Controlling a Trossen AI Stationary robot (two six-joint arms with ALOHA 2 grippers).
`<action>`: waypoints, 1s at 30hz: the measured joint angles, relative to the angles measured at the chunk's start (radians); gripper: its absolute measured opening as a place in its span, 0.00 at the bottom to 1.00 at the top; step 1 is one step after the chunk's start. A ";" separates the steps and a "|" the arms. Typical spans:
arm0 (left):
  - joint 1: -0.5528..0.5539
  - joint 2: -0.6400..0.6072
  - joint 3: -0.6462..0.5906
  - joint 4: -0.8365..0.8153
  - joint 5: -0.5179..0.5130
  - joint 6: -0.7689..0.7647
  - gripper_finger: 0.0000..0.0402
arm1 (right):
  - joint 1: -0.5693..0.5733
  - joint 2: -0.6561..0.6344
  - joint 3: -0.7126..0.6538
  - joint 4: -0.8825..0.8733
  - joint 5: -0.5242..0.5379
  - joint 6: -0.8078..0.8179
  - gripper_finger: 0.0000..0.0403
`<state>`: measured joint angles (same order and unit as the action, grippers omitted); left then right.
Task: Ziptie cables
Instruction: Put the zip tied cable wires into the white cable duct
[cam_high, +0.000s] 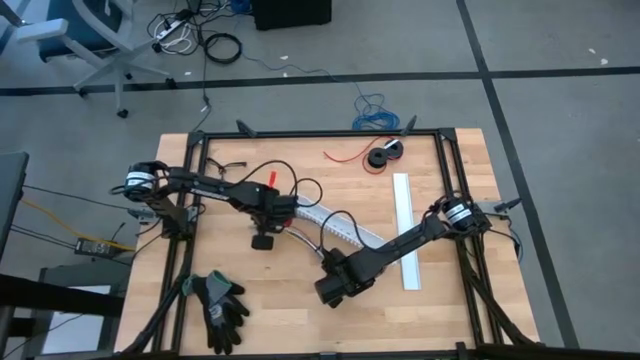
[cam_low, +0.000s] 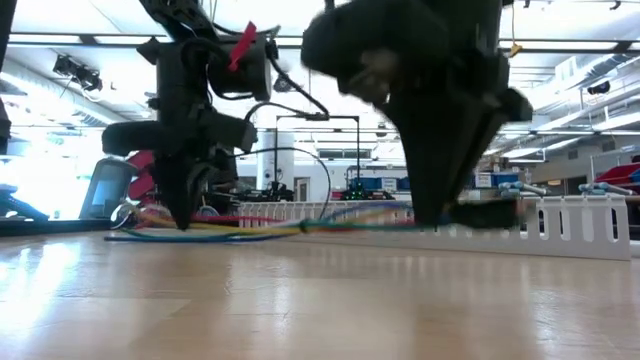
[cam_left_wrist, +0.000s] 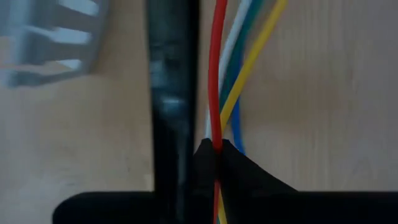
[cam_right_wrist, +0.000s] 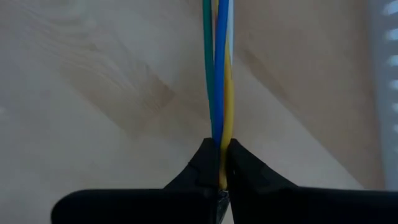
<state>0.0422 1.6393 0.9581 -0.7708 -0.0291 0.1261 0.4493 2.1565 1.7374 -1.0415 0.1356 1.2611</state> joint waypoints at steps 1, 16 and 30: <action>0.000 -0.011 0.000 -0.003 -0.003 0.000 0.03 | 0.002 -0.013 0.000 -0.007 0.018 0.002 0.03; 0.002 -0.121 0.102 0.019 -0.155 0.054 0.03 | 0.007 -0.143 0.002 -0.332 0.142 0.055 0.02; 0.001 -0.076 0.146 0.061 -0.130 0.082 0.03 | 0.035 -0.142 -0.015 -0.524 0.143 -0.036 0.02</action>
<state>0.0429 1.5632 1.1042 -0.7100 -0.1593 0.2085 0.4841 2.0144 1.7225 -1.5654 0.2783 1.2250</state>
